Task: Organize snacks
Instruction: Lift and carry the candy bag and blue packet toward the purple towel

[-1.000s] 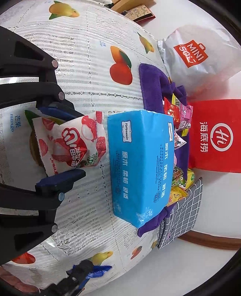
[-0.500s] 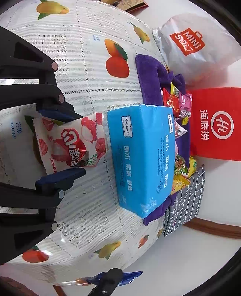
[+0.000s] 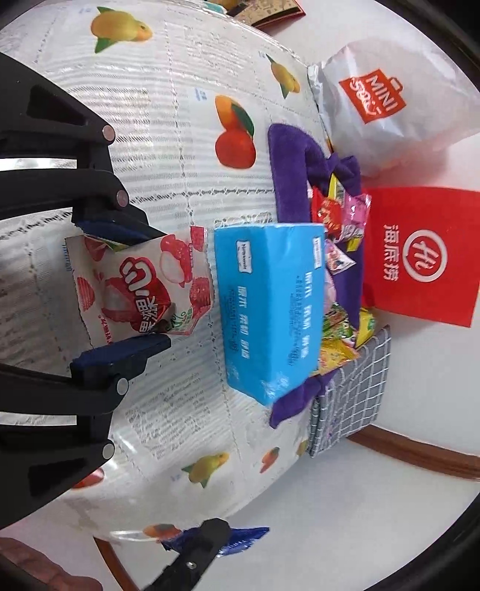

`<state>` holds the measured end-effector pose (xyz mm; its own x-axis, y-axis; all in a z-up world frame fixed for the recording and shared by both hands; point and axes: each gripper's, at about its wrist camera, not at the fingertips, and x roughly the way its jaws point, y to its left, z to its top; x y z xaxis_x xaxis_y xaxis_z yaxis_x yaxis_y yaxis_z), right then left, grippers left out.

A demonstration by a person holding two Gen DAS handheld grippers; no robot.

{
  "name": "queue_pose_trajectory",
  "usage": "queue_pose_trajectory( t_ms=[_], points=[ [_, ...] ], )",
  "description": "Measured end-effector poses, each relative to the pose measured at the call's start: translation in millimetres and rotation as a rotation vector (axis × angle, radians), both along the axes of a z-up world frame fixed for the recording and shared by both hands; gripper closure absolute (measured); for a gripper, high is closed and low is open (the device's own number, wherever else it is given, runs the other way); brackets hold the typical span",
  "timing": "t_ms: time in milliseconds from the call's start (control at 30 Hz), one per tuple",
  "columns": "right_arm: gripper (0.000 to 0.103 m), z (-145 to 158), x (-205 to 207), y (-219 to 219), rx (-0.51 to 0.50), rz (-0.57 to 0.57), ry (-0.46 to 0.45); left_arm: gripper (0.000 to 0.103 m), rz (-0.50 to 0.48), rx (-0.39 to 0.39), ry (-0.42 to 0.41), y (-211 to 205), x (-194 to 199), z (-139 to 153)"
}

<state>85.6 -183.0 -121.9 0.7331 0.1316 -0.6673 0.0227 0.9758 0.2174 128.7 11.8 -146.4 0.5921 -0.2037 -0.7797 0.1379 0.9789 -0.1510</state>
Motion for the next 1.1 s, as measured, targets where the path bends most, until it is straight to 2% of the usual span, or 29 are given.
queue_pose_trajectory(
  t_ms=[400,733,1100],
  points=[
    [0.061,33,-14,11,-0.054,0.028,-0.033,0.058,0.024,-0.032,-0.060,9,-20,49],
    [0.061,62,-11,20,-0.043,0.083,-0.062,0.058,0.040,-0.070,-0.086,14,-26,87],
    [0.061,69,11,13,-0.033,0.096,-0.063,0.058,0.056,-0.082,-0.093,18,-11,106]
  ],
)
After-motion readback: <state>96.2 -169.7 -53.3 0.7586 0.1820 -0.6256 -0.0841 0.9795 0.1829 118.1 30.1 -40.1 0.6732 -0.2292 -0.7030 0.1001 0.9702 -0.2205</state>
